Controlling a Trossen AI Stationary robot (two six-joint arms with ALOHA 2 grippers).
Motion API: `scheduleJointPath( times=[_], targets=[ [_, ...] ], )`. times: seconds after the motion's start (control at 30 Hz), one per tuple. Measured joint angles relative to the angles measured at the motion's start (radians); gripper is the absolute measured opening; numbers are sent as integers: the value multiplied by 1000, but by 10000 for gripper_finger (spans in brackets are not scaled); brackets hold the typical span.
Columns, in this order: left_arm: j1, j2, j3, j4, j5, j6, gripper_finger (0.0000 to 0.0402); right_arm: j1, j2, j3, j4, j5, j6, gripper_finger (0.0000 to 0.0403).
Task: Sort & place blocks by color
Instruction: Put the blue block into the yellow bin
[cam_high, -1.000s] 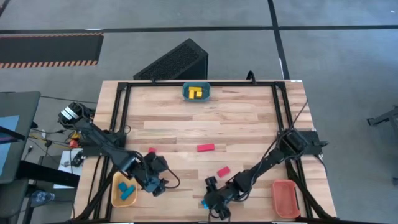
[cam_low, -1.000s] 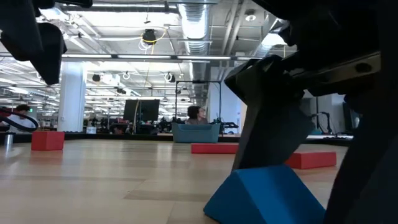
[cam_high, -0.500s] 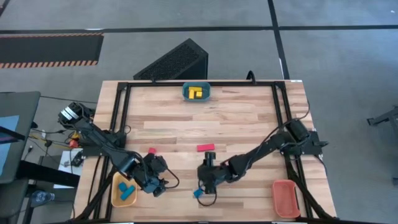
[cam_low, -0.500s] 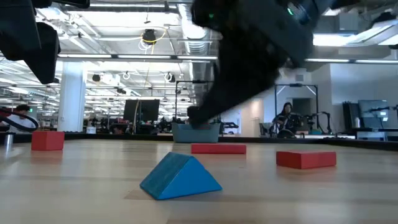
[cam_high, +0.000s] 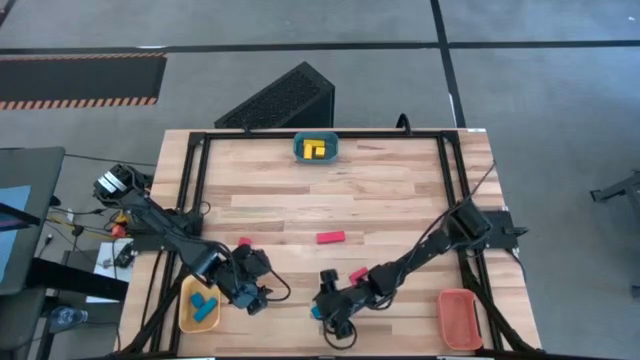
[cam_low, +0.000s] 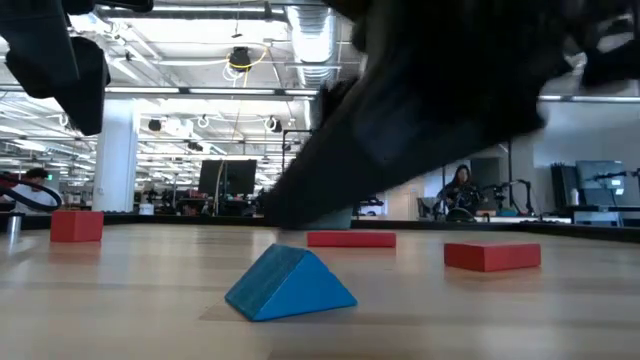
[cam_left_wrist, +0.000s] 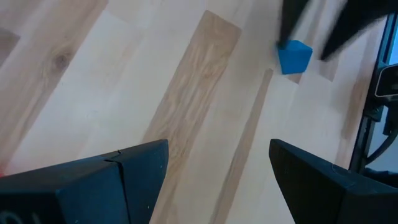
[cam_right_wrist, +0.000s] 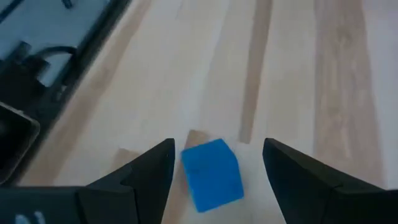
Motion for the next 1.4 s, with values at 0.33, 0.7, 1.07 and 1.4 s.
scheduleJointPath(
  times=[0.33,0.7,1.07,1.4],
  targets=[
    [-9,0,0,9,2,-57,265,-22,51,4,-14,-93,-55,270],
    [-8,0,0,8,-4,-86,265,-58,48,3,-42,-107,5,242],
    [-8,0,0,7,4,-119,265,-69,14,1,-135,-103,-81,226],
    [-8,0,0,-2,7,-127,265,-95,-75,-1,-145,-35,21,230]
  ],
)
